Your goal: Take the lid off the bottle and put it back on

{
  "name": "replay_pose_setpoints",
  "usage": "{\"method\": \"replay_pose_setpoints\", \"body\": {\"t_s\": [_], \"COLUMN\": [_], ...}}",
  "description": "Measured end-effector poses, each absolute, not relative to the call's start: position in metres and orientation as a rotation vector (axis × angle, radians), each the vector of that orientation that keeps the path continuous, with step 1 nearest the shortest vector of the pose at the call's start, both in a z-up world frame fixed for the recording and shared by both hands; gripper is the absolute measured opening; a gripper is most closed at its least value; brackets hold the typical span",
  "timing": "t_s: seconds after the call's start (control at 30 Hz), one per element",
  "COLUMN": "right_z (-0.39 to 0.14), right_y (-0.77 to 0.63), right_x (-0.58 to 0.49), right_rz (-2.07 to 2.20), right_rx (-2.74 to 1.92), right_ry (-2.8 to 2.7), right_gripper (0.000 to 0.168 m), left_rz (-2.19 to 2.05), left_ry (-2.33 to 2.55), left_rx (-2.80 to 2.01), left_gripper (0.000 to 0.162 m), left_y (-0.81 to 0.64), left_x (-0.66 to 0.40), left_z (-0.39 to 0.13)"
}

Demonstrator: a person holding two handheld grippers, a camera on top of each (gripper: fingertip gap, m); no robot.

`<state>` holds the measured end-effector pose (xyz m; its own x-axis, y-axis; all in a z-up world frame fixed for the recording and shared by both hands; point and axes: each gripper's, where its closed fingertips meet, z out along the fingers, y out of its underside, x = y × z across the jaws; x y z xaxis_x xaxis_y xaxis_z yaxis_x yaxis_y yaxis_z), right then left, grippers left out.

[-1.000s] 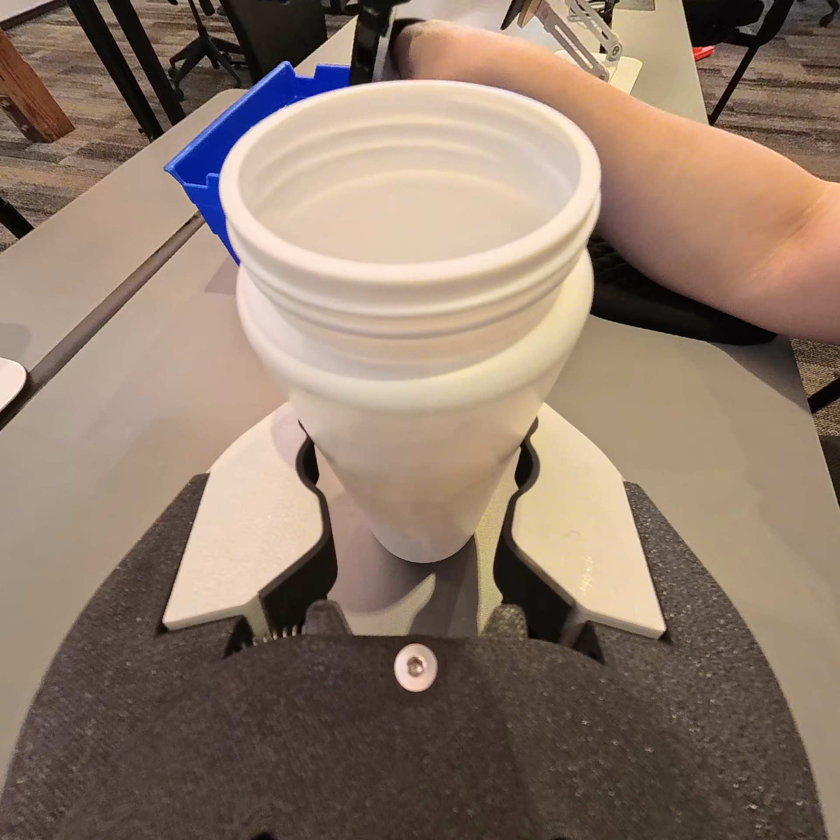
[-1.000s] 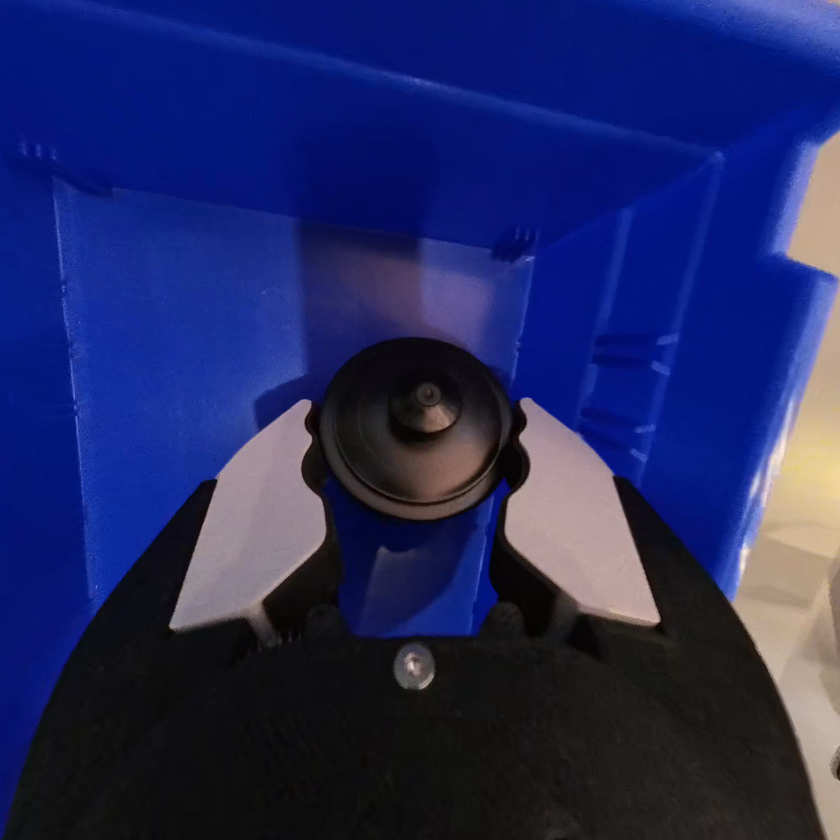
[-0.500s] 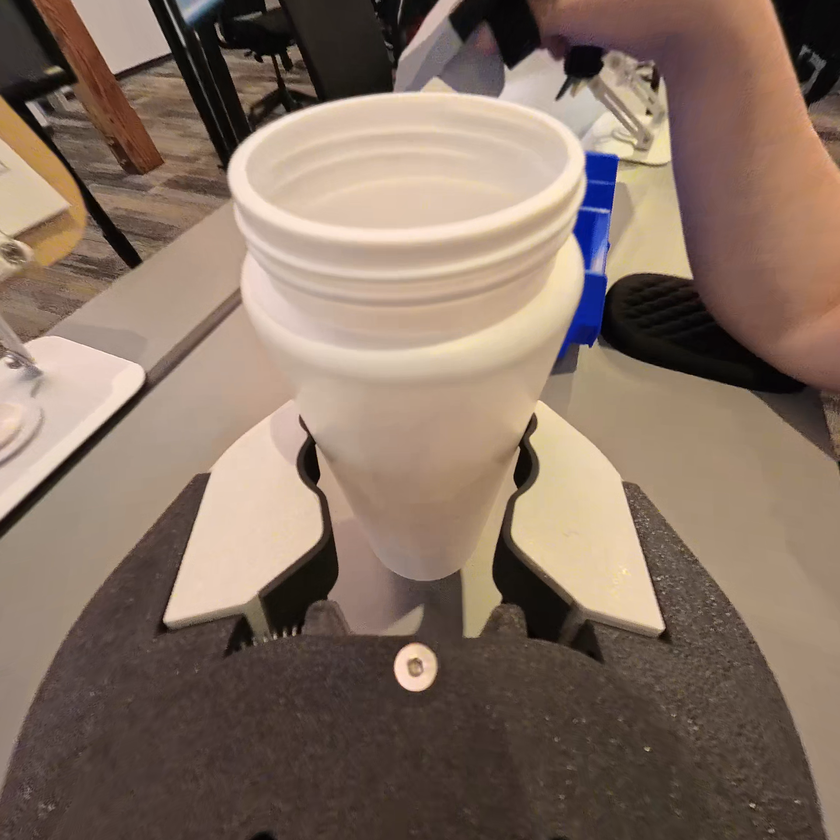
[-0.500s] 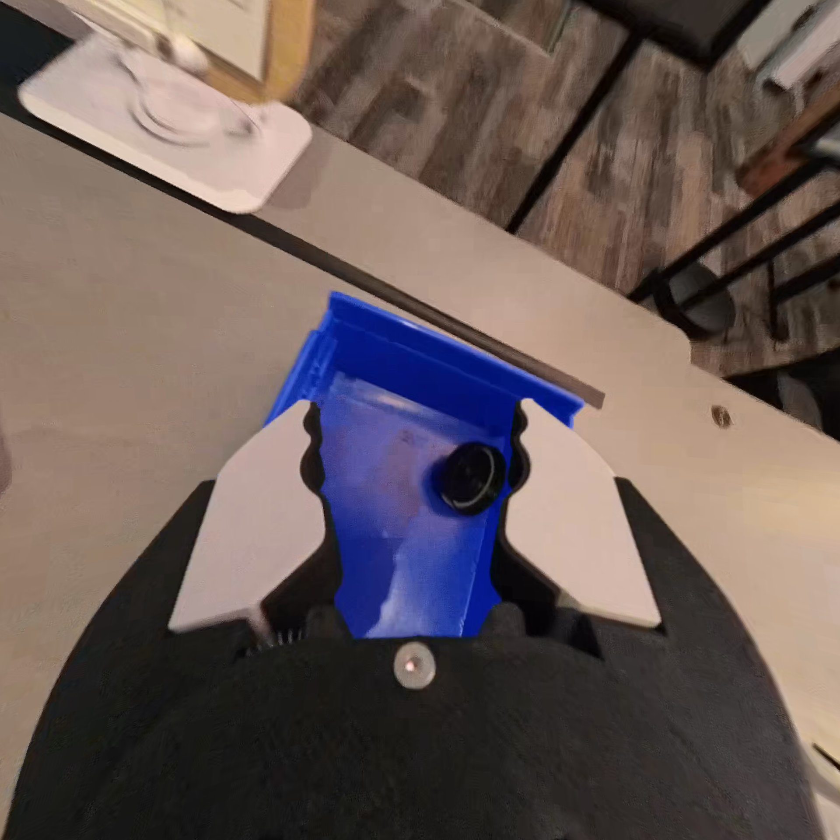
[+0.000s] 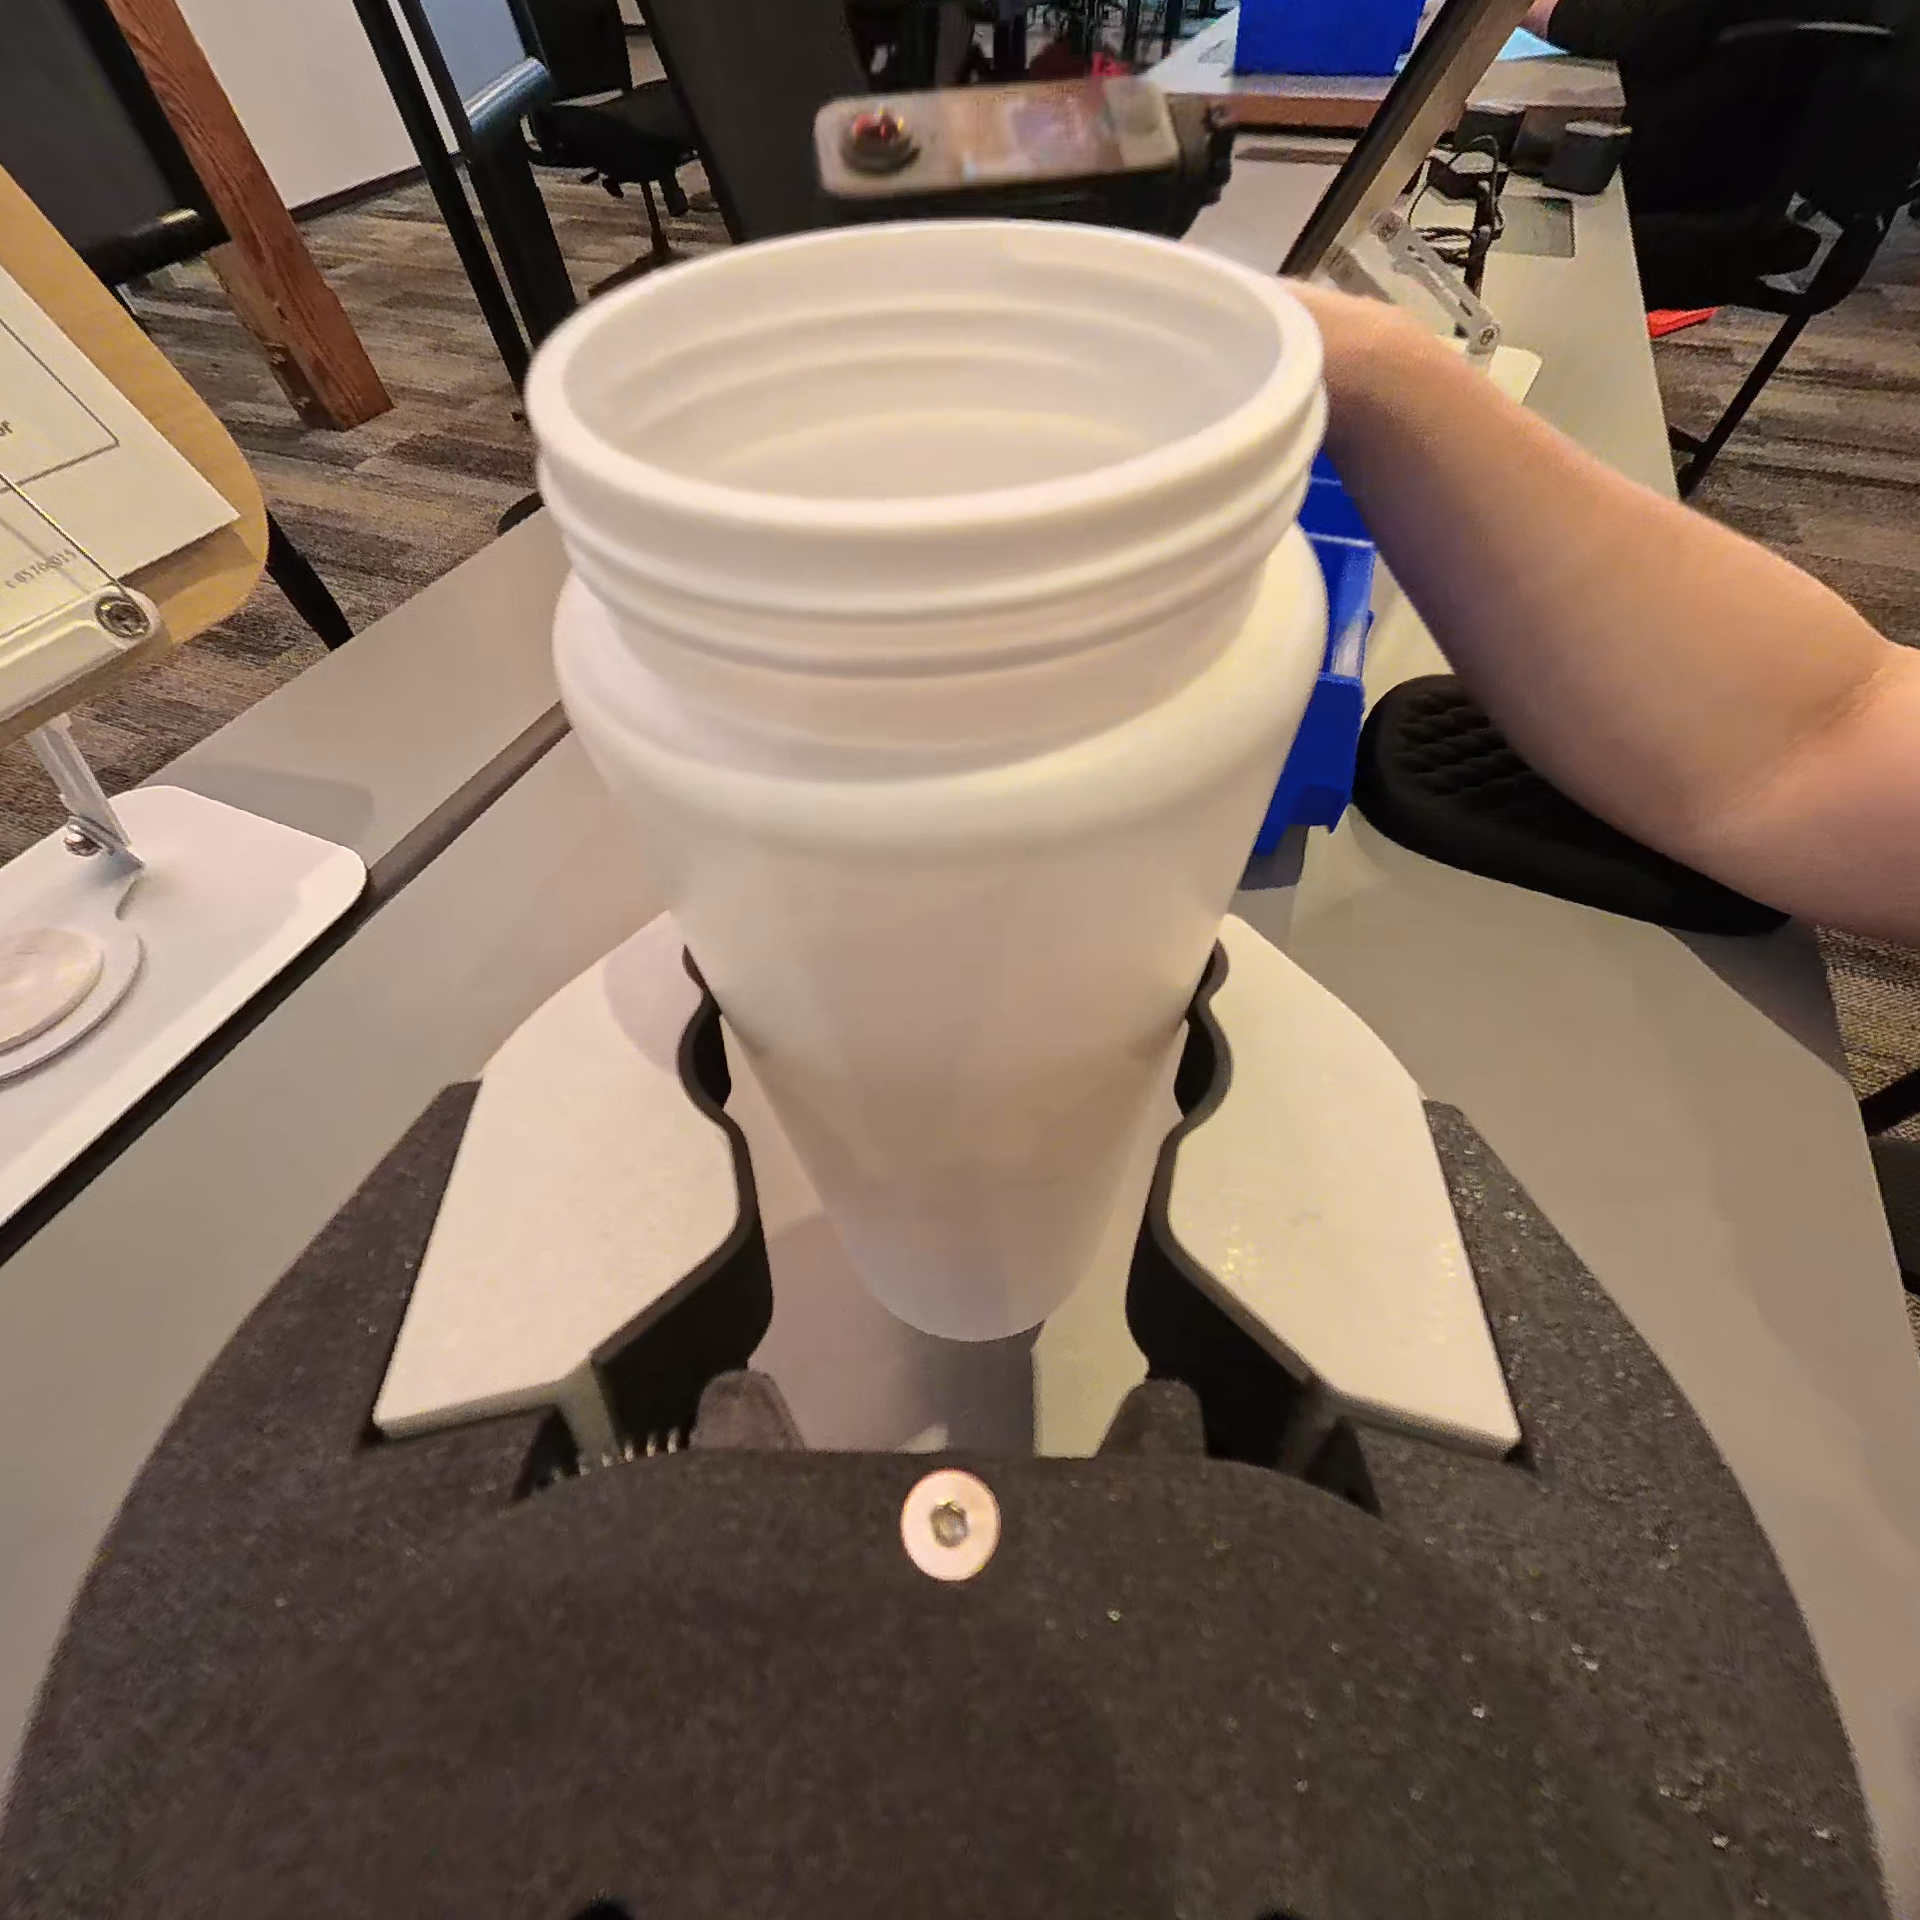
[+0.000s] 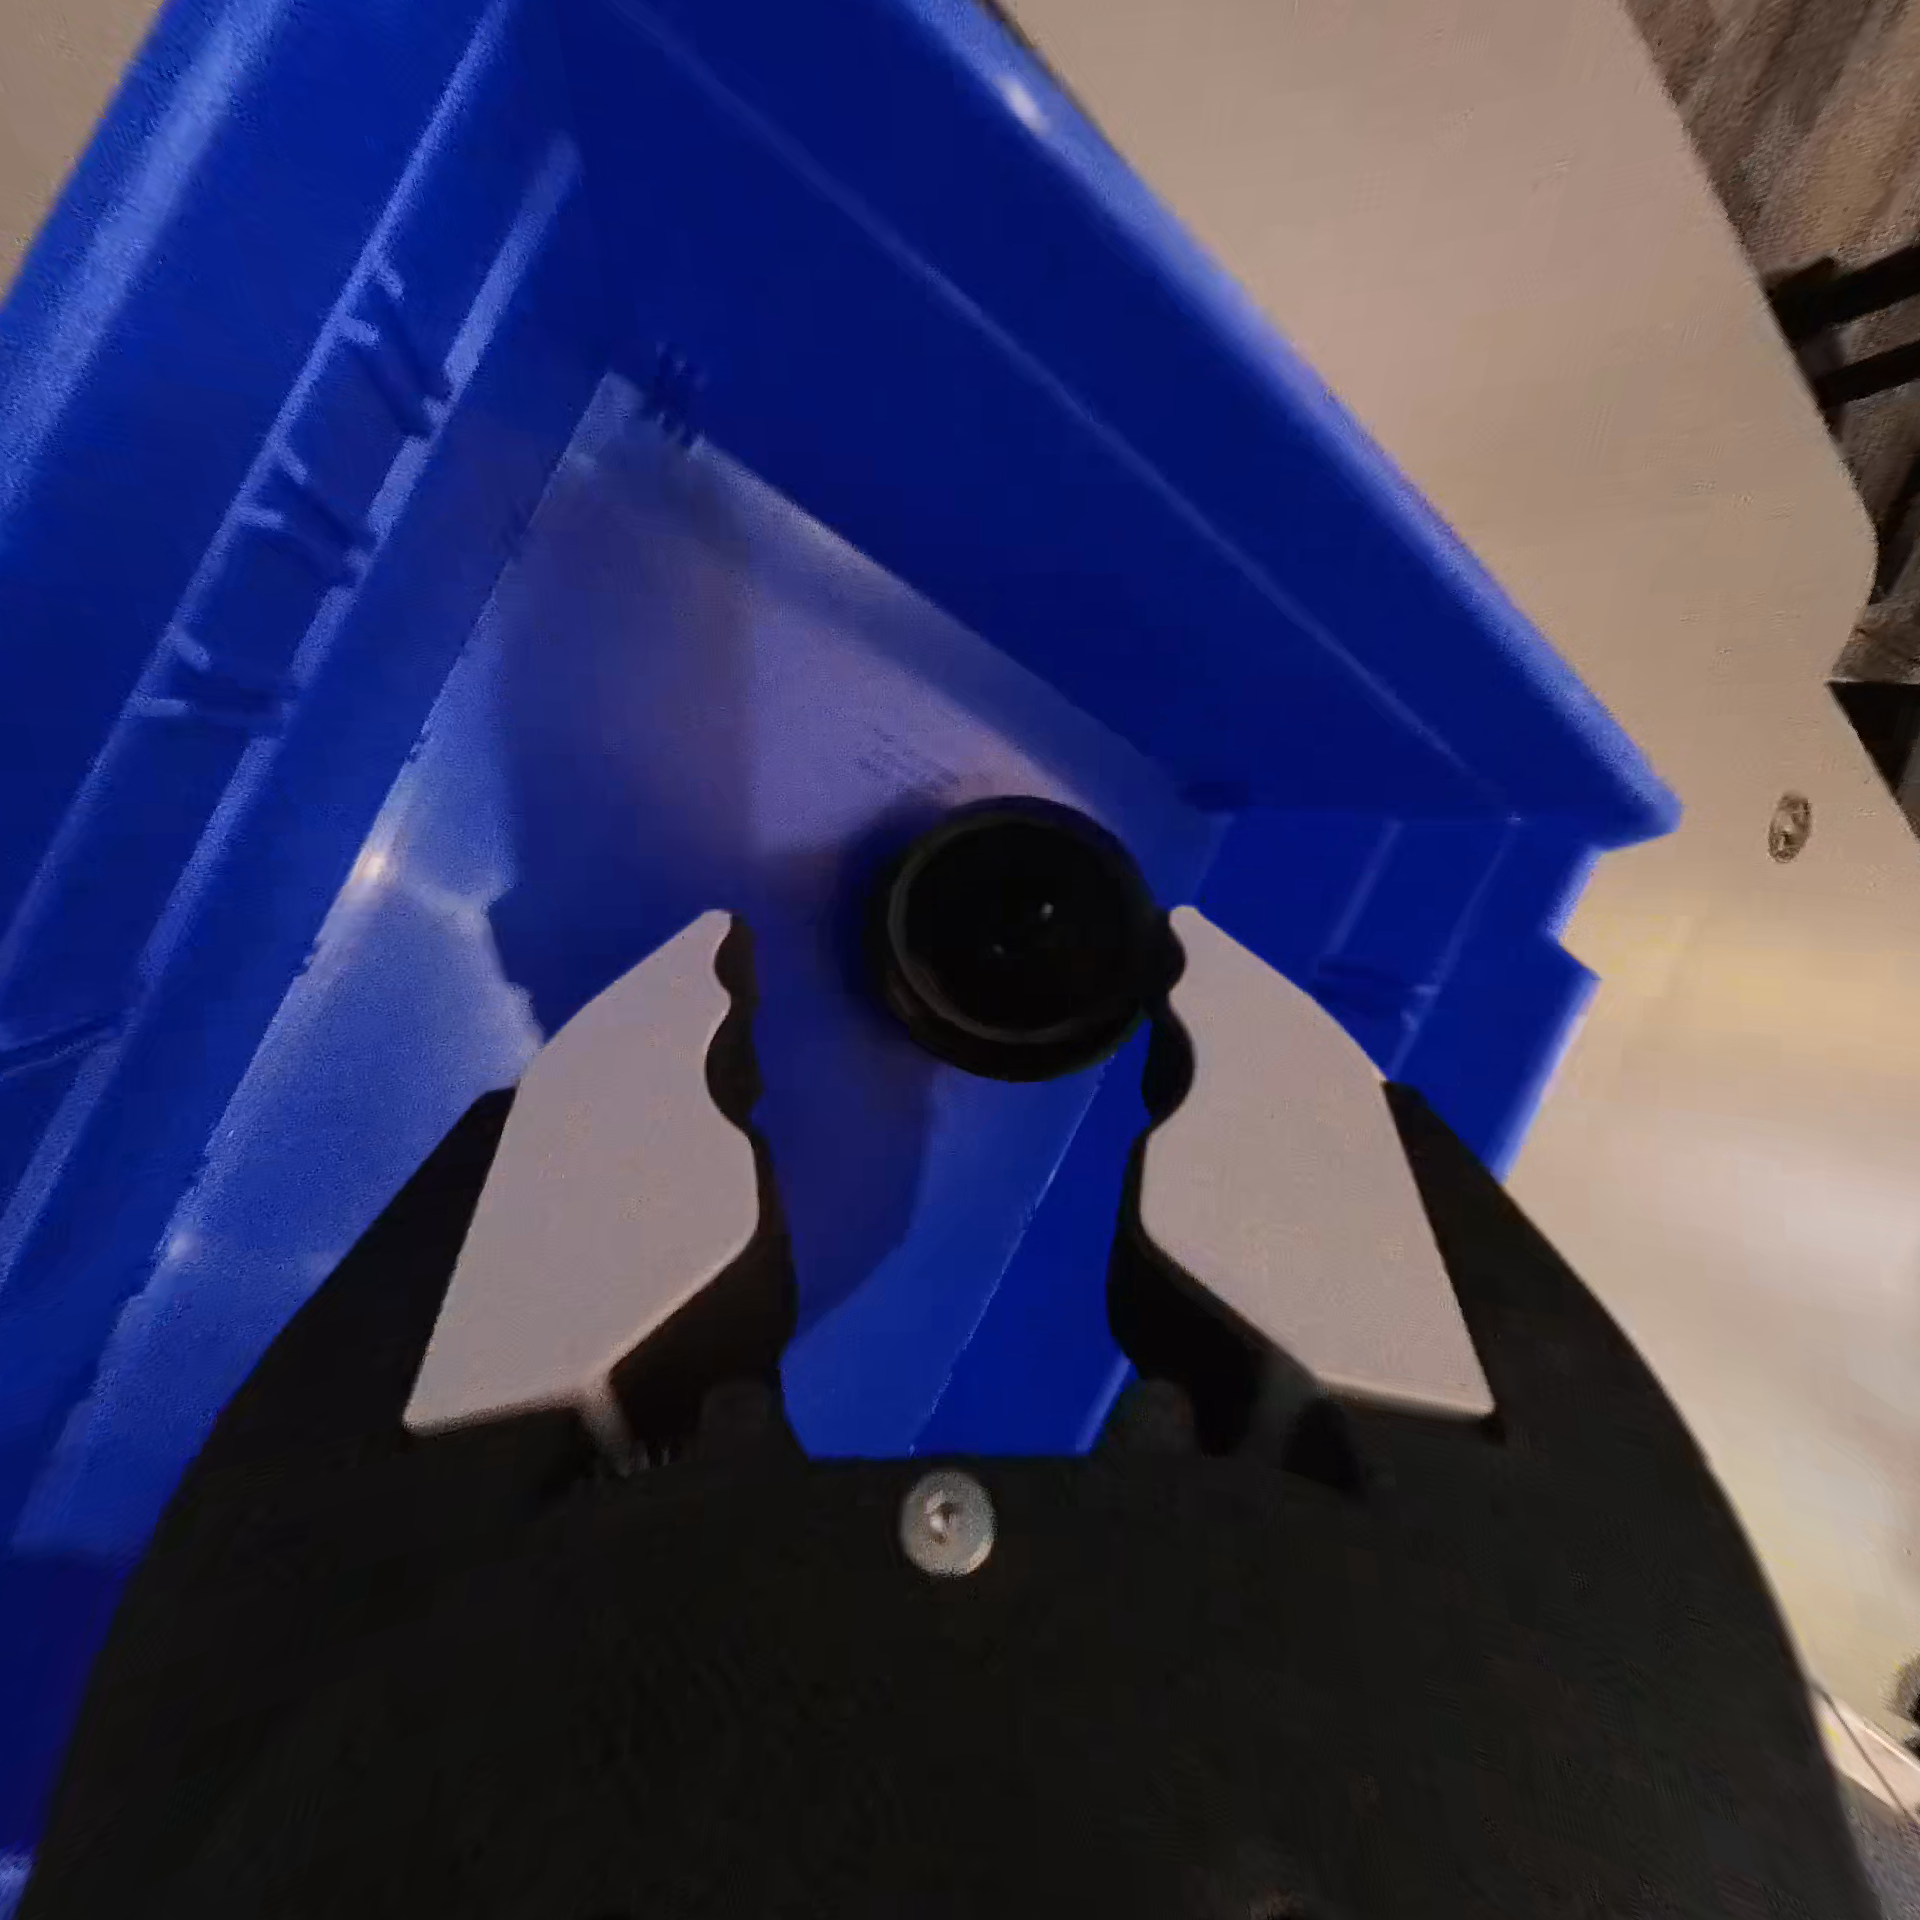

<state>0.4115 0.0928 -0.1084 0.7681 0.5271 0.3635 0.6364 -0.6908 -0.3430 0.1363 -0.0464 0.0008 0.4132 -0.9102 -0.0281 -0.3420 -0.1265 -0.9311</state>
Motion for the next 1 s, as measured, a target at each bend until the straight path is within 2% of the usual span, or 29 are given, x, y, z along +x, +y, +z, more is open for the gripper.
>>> {"method": "replay_pose_setpoints", "body": {"t_s": [0.2,0.6,1.0], "right_z": [-0.125,-0.122,-0.127], "right_y": [0.091,0.085,0.106], "right_x": [0.414,0.417,0.442], "right_rz": [-0.415,-0.452,-0.79], "right_rx": [-2.55,-2.265,-2.124], "right_ry": [-0.964,-1.388,-1.468], "right_gripper": [0.073,0.066,0.055], "left_rz": [-0.725,-0.719,-0.731], "left_ry": [1.109,1.143,1.167], "left_rx": [-1.687,-1.696,-1.702], "left_gripper": [0.086,0.086,0.086], "left_y": [-0.045,-0.049,-0.053], "left_x": [0.135,0.138,0.14], "left_z": [0.0,-0.005,-0.009]}}
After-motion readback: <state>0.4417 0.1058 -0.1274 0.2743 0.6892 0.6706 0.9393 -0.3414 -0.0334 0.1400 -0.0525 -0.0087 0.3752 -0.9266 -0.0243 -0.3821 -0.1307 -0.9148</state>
